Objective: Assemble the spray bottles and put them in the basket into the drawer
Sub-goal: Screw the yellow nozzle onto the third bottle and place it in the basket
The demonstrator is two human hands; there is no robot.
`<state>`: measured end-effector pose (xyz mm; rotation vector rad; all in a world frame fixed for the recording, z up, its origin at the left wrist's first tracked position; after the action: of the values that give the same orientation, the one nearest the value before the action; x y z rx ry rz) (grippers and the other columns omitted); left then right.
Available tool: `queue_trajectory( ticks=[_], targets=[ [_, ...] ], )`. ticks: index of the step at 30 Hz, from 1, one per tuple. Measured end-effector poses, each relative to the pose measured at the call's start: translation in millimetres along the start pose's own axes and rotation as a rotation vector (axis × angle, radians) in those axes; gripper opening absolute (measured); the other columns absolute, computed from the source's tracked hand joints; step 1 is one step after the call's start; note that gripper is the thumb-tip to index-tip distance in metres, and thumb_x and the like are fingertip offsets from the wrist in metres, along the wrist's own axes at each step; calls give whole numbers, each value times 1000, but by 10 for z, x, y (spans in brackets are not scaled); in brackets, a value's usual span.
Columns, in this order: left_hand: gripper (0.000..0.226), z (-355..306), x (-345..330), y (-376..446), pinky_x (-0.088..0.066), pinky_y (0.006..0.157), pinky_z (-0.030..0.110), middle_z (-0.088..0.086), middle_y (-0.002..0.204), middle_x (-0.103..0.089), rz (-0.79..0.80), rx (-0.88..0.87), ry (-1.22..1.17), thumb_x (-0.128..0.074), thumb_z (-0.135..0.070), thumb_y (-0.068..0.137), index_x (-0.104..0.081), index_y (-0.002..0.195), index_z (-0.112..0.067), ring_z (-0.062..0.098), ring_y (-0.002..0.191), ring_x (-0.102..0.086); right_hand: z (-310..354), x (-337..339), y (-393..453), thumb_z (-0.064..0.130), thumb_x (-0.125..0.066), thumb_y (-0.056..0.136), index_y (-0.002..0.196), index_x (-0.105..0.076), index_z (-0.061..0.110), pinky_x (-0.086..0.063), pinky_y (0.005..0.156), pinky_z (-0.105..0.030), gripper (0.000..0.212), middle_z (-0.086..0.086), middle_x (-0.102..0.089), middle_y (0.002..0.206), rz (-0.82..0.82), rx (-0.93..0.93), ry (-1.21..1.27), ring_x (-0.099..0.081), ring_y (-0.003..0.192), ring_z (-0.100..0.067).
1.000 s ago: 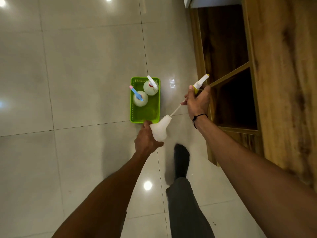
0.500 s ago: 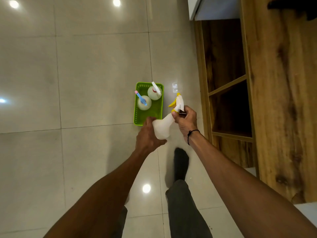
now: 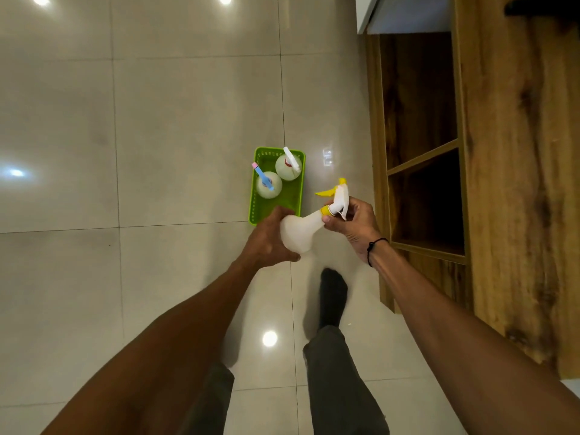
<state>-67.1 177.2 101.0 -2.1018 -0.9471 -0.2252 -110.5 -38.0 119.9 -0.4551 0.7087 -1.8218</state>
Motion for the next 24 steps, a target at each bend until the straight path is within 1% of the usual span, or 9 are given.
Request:
queue_trajectory(
  ticks=[4, 7, 12, 14, 16, 18, 20, 22, 24],
  targets=[
    [105, -191, -57, -92, -59, 82, 45, 6, 139, -54, -191, -42, 310, -100, -37, 54, -50, 145, -18, 28, 127, -54, 7, -73, -57, 1, -87, 79, 97, -73, 6, -66, 68, -33, 23, -8, -77, 91, -177, -99, 131, -77, 88, -27],
    [99, -302, -123, -133, -62, 79, 47, 11, 138, -50, -313, -38, 398, -98, -38, 59, -51, 143, -15, 32, 127, -53, -2, -136, -70, 5, -86, 81, 94, -73, 10, -65, 63, -34, 20, -6, -79, 89, -243, -153, 235, -79, 90, -28],
    [100, -309, -105, -91, -63, 86, 41, 11, 155, -38, -303, -168, 229, -99, -34, 61, -48, 144, -13, 32, 138, -50, -8, -79, -96, 2, -83, 85, 103, -67, 8, -65, 64, -39, 24, -15, -77, 98, -256, -159, 337, -79, 90, -30],
    [99, -272, -36, -62, -58, 97, 33, 9, 158, -35, -302, -197, 22, -95, -41, 67, -43, 147, -13, 26, 142, -47, 2, -4, -98, 2, -80, 87, 103, -67, 9, -66, 66, -39, 22, -13, -78, 96, -235, -130, 387, -81, 87, -29],
    [84, -254, 33, -25, -54, 106, 36, 8, 158, -42, -299, -82, -313, -82, -46, 86, -39, 152, -16, 22, 139, -52, 12, 54, -104, 1, -78, 88, 104, -69, 11, -66, 70, -41, 22, -12, -78, 95, -190, -98, 399, -81, 87, -27],
    [61, -235, 79, 4, -62, 94, 45, 9, 147, -62, -166, 228, -697, -55, -61, 101, -49, 150, -24, 20, 121, -70, 6, 70, -124, -1, -78, 88, 105, -70, 13, -66, 73, -44, 23, -13, -77, 96, -138, -85, 376, -80, 91, -28],
    [70, -216, 115, -17, -66, 73, 40, 8, 124, -78, 115, 492, -837, -39, -82, 95, -66, 135, -31, 25, 100, -79, -11, 51, -149, -2, -77, 88, 104, -70, 11, -67, 73, -43, 22, -12, -78, 96, -105, -89, 350, -79, 93, -30],
    [69, -173, 123, -48, -64, 68, 34, 12, 117, -78, 290, 541, -859, -46, -81, 93, -69, 131, -28, 29, 96, -77, -13, 48, -160, -3, -76, 88, 100, -69, 10, -67, 71, -41, 19, -11, -78, 95, -102, -103, 350, -79, 92, -29],
    [59, -135, 109, -52, -66, 75, 37, 15, 133, -71, 301, 470, -965, -61, -60, 97, -60, 142, -22, 29, 105, -74, -7, 76, -159, 0, -76, 88, 102, -69, 9, -66, 70, -41, 18, -11, -78, 95, -111, -131, 373, -79, 91, -29]
  ],
)
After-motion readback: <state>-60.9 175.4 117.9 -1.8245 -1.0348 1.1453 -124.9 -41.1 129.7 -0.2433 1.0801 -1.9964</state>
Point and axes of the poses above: each hand's wrist, its own y-axis towards the middle knuckle, its own x-axis out of the back of the hand, z = x × y, the point moved 2 cm from there along y, towards the middle knuckle
